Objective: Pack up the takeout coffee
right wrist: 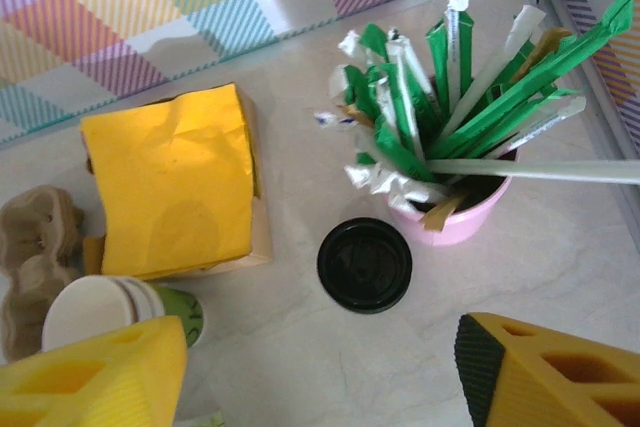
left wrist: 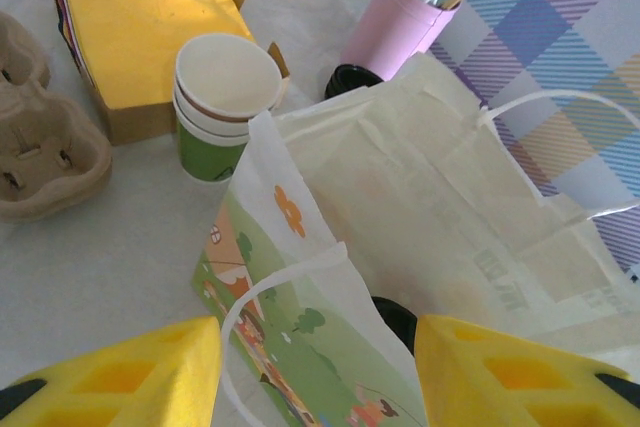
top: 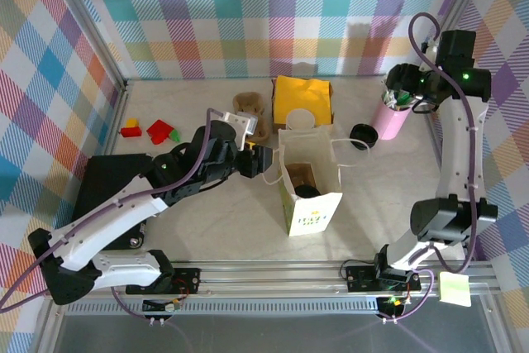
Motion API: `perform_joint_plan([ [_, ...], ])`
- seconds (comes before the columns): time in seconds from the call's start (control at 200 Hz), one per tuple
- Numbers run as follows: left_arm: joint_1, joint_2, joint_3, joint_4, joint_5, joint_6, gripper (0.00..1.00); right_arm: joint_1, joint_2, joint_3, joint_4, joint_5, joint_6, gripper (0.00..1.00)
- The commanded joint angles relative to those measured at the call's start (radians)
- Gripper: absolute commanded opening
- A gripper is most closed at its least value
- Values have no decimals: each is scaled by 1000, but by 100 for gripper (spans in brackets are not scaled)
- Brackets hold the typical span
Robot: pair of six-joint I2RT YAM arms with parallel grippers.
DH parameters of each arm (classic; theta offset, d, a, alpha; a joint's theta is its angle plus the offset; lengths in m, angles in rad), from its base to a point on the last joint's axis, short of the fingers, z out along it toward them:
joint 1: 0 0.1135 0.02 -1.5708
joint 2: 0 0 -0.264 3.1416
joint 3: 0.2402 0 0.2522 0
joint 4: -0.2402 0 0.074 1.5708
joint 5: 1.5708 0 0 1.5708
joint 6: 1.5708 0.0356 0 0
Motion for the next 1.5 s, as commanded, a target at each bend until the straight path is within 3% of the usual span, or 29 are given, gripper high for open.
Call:
perform_joint_plan([
  [0.0,15,21,38,26,29,-7,53,-35,42,-21,103,-47,5,68],
  [0.475,25,44,35,56,67,26,53,-69,285,109,140,-64,48,46],
  [1.27,40,42,7,60,78,24,52,-51,412,147,137,-133,90,37],
  [1.495,41,32,-2,60,73,24,52,-50,426,158,140,-129,90,29],
])
